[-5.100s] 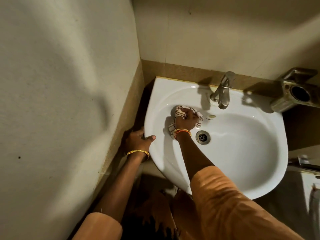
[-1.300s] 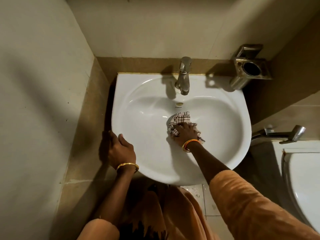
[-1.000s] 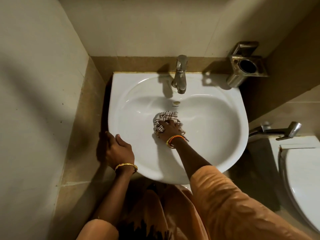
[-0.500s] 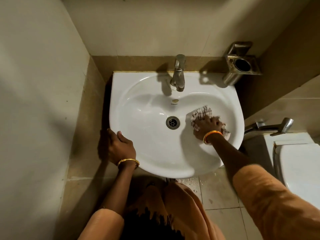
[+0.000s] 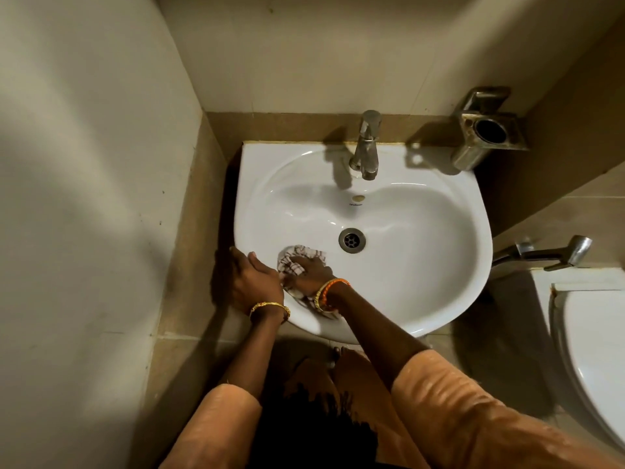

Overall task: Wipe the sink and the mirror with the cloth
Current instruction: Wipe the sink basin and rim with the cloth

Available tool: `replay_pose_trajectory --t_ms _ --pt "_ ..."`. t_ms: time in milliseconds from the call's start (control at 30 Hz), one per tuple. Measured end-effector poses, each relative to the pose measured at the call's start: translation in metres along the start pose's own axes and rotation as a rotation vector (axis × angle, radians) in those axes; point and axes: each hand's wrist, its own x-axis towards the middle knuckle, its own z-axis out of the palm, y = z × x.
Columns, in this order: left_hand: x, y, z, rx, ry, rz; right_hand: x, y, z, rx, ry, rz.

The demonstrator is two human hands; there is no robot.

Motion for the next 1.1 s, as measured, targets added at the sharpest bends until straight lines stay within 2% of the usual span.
replay_pose_trajectory --t_ms 267,433,567,667,733,900,1100 --pt "0.001 -0.003 0.001 0.027 -0.019 -0.006 -0.026 0.027 -0.001 0.099 -0.011 0.02" --pt "-0.003 0.0 -0.004 0.048 -0.037 -0.029 -0.066 0.084 -0.049 -0.126 -0.071 0.081" --pt "-0.006 0.001 -0.007 0.038 -0.043 -0.028 -0.078 0.126 -0.104 -0.408 0.105 0.294" --pt "-0.006 0.001 -0.008 0.022 -0.042 -0.02 -0.079 0.134 -0.113 -0.527 0.155 0.344" --pt "-0.007 0.001 -0.01 0.007 -0.043 -0.029 -0.08 0.125 -0.102 -0.477 0.128 0.322" --pt "-0.003 -0.005 -0.009 -0.059 -0.053 -0.016 -0.068 0.074 -0.044 -0.128 -0.007 0.114" --pt "-0.001 -0.005 -0.008 -0.092 -0.052 -0.041 -0.041 0.024 -0.015 0.168 0.044 0.0"
